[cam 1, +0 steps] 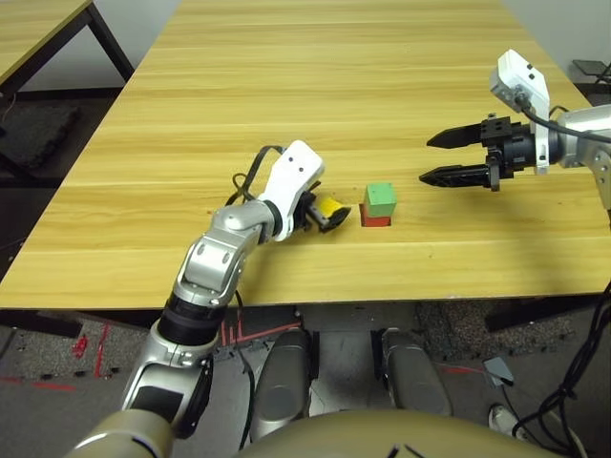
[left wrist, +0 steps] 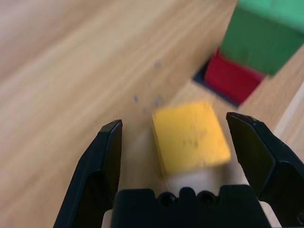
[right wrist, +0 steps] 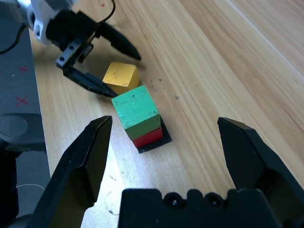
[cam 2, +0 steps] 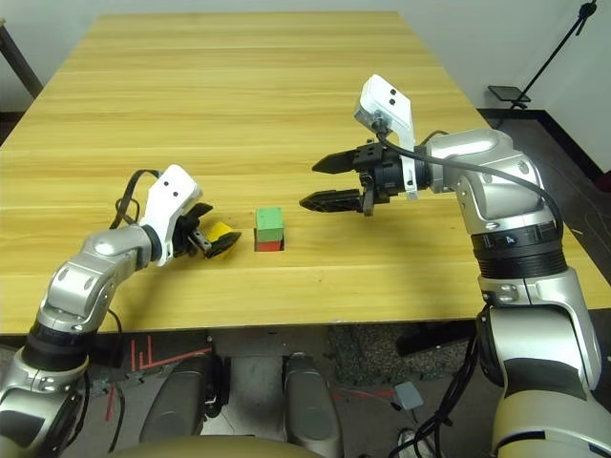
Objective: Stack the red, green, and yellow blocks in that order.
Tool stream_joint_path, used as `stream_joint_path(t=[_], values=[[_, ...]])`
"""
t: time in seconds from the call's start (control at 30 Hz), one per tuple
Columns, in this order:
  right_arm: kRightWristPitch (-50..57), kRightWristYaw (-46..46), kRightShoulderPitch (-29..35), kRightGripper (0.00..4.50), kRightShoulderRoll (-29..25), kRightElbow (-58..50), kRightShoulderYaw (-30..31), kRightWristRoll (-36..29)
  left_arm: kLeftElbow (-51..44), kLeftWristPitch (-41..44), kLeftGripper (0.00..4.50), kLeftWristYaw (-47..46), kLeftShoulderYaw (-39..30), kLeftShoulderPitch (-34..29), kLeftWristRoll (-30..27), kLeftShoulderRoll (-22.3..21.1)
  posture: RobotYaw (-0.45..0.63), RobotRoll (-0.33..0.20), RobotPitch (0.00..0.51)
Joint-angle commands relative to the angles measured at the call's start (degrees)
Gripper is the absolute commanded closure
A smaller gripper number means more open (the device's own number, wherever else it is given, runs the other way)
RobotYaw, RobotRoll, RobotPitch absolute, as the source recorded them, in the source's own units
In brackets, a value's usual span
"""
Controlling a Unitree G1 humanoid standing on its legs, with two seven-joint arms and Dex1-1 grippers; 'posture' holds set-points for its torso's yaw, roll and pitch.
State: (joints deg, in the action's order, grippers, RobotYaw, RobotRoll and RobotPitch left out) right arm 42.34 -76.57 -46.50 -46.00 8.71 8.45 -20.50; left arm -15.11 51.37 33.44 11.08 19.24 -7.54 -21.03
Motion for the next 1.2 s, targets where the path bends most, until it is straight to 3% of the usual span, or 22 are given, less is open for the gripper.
stream_joint_path(t=[0.03, 0.1, 0.2, 0.37, 0.4, 0.6, 0.7, 0.83, 0.97, 1.2], values=[[0.3, 0.01, 0.03, 0.0, -0.49, -0.58, 0.17, -0.01, 0.73, 1.1, 0.02, -0.57, 1.13, -1.07, -0.29, -0.52, 0.21, -0.154, 0.092], [0.35, 0.1, 0.14, 0.0, -0.44, -0.64, 0.15, -0.06, 1.15, 0.82, 0.02, -1.95, 0.7, -1.53, -0.14, 0.28, 0.2, -0.155, 0.096], [0.5, 0.17, 0.3, 0.0, -0.48, -0.71, 0.05, -0.17, 1.1, 1.12, 0.58, -5.05, -0.54, -1.73, 0.24, 2.01, 0.2, -0.156, 0.095], [0.12, 0.35, 0.22, 0.0, -0.49, -0.22, 0.08, 0.12, -0.86, 2.63, 2.38, -5.44, -1.59, -0.16, -1.37, 1.89, 0.21, -0.153, 0.092], [-0.01, 0.3, 0.22, 0.0, -0.54, -0.1, 0.1, 0.19, -1.45, 3.34, 2.56, -5.13, -2.27, 0.51, -2.2, 1.9, 0.21, -0.153, 0.088], [-0.59, 0.03, 0.37, 0.0, -1.04, 0.62, 0.1, 0.5, -5.08, 7.83, 2.56, 3.42, -4.1, 9.57, -9.19, -4.63, 0.21, -0.15, 0.081], [-0.85, -0.18, 0.58, 0.0, -1.67, 1.04, -0.06, 0.62, -2.88, 2.63, 2.56, 16.64, -1.35, 17.93, -13.31, -11.39, 0.21, -0.146, 0.076], [-0.6, -0.01, 1.15, 0.0, -2.4, 0.75, -0.31, 0.4, 2.62, -1.35, 2.56, 26.56, 2.66, 23.47, -15.2, -14.04, 0.18, -0.144, 0.07], [0.25, 0.49, 2.23, 0.0, -3.38, -0.21, -0.9, 0.02, 9.92, -5.61, 2.56, 31.07, 8.05, 27.96, -12.75, -12.27, 0.15, -0.141, 0.066], [2.36, 1.04, 4.93, 0.0, -5.52, -3.5, -2.25, -1.46, 23.43, -12.14, 2.56, 32.63, 12.1, 34.58, -9.01, -4.03, 0.11, -0.138, 0.071]])
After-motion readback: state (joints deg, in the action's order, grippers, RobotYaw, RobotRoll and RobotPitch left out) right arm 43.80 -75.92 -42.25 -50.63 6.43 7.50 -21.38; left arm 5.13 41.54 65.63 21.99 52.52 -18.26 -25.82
